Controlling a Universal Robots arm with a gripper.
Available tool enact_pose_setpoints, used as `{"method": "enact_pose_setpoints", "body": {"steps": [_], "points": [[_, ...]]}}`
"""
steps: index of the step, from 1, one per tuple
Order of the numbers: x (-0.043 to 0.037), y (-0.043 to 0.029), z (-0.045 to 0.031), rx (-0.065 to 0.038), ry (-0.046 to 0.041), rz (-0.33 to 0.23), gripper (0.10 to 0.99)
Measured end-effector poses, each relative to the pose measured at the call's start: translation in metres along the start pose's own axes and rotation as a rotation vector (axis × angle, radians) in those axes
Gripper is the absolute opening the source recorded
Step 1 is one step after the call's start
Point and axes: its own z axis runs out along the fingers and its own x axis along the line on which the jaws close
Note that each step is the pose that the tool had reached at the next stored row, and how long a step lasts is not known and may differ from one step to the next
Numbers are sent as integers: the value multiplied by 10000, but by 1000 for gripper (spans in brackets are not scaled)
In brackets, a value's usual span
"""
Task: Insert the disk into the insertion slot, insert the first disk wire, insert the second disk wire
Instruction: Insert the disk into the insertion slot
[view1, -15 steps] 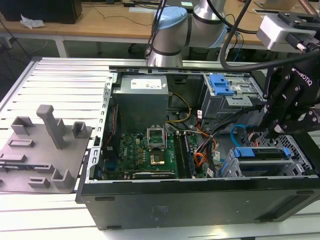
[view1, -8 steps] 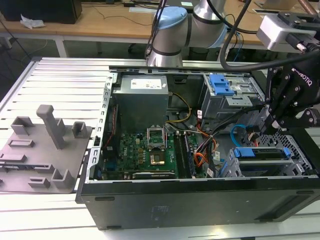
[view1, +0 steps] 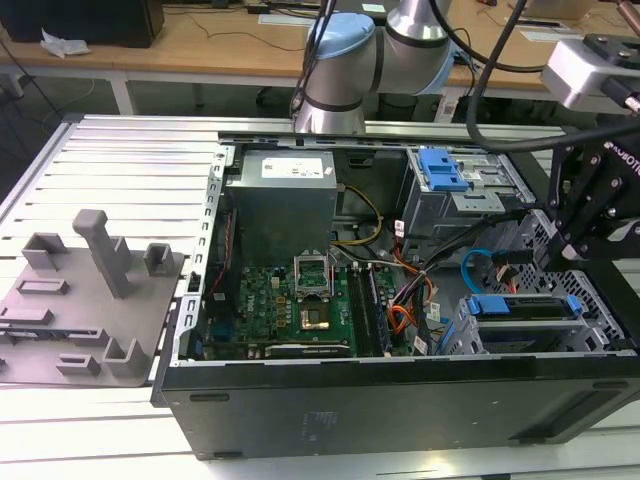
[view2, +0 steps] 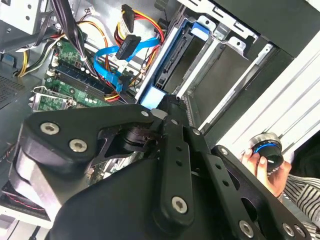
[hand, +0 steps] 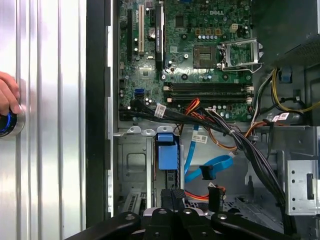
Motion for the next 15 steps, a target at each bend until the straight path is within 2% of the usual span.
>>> {"method": "enact_pose_setpoints", "body": {"steps": [4, 9, 15], "points": [[0, -5, 46, 0, -1, -1, 106], [-1, -23, 166, -1, -1, -1, 106], [-1, -32, 186, 0, 1, -1, 106]]}}
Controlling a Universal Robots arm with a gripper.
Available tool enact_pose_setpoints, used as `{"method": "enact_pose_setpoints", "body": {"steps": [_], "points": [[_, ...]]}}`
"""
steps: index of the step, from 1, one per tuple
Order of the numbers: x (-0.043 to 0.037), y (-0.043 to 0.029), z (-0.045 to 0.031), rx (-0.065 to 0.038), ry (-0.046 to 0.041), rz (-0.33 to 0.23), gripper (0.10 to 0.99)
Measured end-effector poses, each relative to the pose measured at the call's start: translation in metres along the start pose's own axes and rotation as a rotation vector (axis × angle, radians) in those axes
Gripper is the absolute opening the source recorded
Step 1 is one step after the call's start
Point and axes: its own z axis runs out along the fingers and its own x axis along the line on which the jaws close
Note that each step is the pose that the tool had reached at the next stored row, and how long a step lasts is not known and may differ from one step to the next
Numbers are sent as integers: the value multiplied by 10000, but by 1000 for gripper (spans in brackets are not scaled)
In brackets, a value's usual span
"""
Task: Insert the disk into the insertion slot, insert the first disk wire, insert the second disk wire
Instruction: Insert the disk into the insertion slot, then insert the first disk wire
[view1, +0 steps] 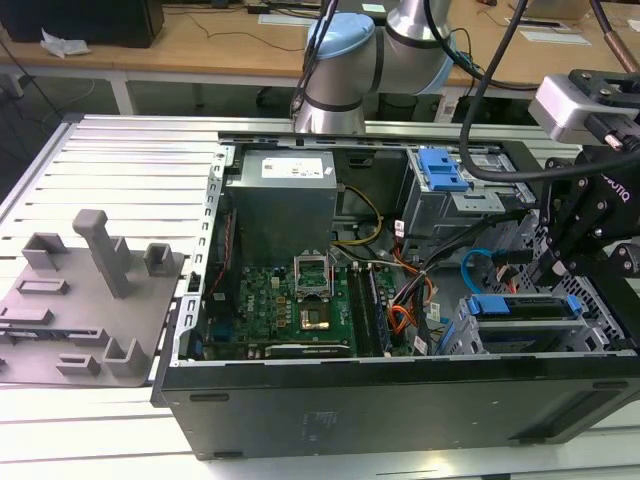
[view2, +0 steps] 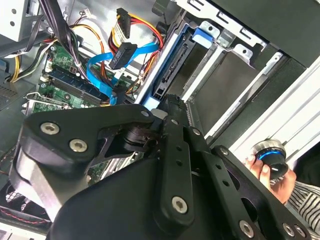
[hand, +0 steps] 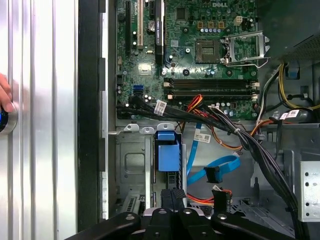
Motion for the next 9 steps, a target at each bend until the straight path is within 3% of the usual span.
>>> {"method": "enact_pose_setpoints", "body": {"steps": [9], "points": [[0, -1, 0, 0, 0, 0, 106]]}}
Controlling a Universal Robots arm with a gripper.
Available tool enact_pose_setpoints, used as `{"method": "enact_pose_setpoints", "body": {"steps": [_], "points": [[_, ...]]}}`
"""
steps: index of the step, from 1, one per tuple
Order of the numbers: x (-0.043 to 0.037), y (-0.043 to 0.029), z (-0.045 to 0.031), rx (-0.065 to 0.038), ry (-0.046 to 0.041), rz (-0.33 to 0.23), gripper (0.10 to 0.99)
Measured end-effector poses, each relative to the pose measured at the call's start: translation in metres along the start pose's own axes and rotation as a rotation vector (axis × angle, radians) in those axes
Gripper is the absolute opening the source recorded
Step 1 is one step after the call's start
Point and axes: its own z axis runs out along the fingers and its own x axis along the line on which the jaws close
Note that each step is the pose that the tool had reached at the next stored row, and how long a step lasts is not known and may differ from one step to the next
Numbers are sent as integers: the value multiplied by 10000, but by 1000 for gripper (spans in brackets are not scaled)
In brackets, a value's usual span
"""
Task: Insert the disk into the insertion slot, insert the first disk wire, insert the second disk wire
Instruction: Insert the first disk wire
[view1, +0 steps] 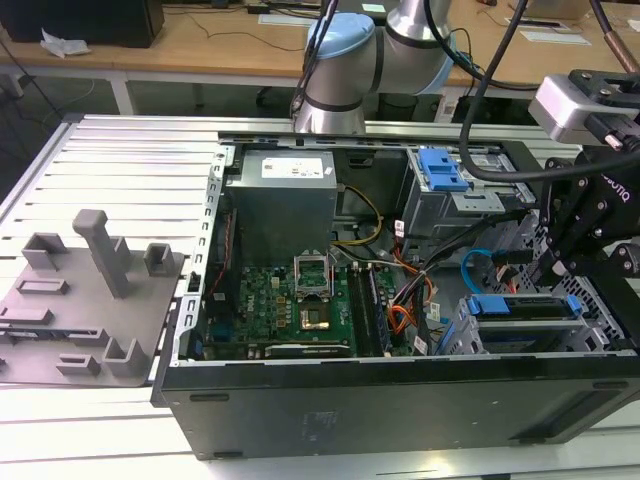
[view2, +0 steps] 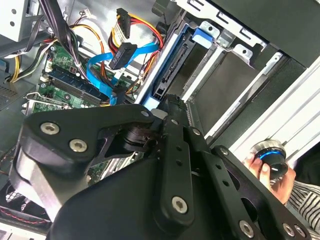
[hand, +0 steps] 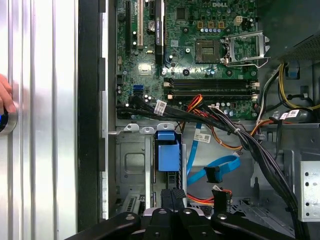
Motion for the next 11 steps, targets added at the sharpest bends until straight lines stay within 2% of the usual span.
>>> {"method": "enact_pose_setpoints", "body": {"steps": [2, 3, 4, 6, 7, 10, 11], "points": [[0, 0, 0, 0, 0, 0, 114], [0, 0, 0, 0, 0, 1, 169], [0, 0, 1, 0, -1, 0, 294], [0, 0, 0, 0, -1, 1, 294], [0, 0, 0, 0, 0, 0, 361], [-78, 1, 0, 0, 0, 0, 361], [-150, 2, 0, 0, 0, 1, 361]]}}
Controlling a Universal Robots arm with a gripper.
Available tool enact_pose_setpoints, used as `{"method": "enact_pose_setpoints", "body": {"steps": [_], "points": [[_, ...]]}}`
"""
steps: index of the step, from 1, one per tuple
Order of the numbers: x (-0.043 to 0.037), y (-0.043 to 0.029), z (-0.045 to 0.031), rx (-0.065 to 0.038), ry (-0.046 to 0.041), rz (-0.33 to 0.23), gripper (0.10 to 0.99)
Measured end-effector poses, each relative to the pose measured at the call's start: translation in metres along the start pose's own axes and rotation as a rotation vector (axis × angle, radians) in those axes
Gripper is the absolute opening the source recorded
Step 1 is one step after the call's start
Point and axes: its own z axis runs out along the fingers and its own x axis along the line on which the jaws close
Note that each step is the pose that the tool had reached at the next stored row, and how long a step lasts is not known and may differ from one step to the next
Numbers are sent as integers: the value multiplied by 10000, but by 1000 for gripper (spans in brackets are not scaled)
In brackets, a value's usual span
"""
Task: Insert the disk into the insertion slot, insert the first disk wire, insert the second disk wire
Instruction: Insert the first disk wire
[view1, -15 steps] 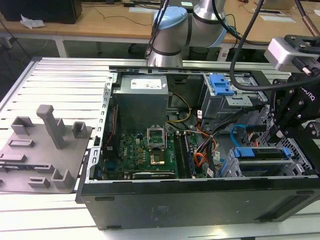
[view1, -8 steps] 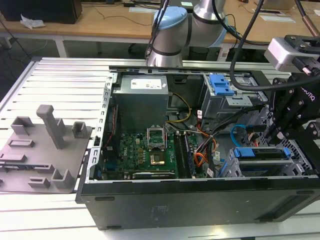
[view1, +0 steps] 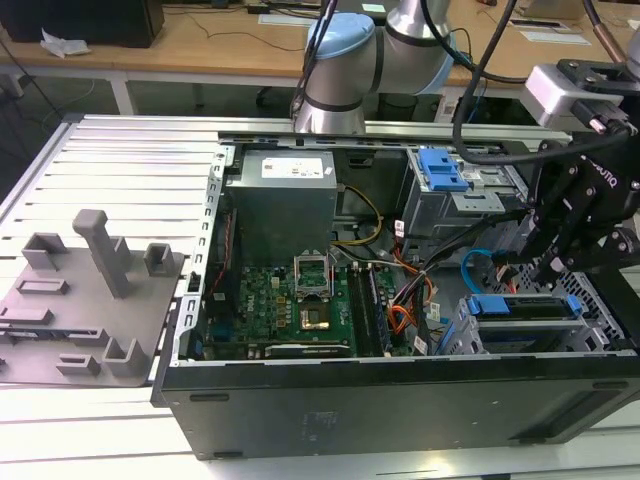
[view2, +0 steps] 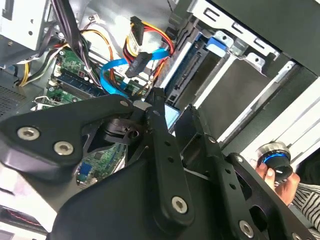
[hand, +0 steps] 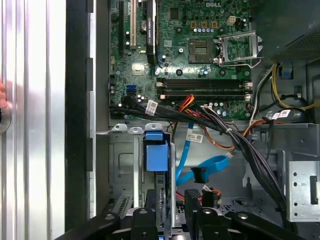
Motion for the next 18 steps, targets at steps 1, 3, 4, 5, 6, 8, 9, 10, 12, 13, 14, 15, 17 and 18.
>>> {"method": "enact_pose_setpoints", "body": {"steps": [1, 3, 4, 5, 6, 8, 9, 10, 12, 13, 14, 15, 17, 18], "points": [[-23, 0, 0, 0, 0, -1, 361], [-82, 1, 0, 0, -1, -1, 361], [-98, 2, 0, 0, 0, -1, 361], [-104, 1, -1, 0, 0, -1, 361], [-119, 2, 0, 0, 0, -1, 361], [-130, 1, 8, 0, -1, 0, 361], [-131, 0, 14, 0, 1, 0, 361], [-132, 0, 20, 0, 1, -1, 361], [-133, -1, 44, 0, 0, 0, 361], [-133, -2, 49, 0, 1, -1, 361], [-134, -2, 56, 0, 1, -1, 361], [-135, -2, 64, 0, 0, -1, 361], [-137, -3, 72, 0, 1, 0, 361], [-141, -4, 76, 0, -1, 0, 361]]}}
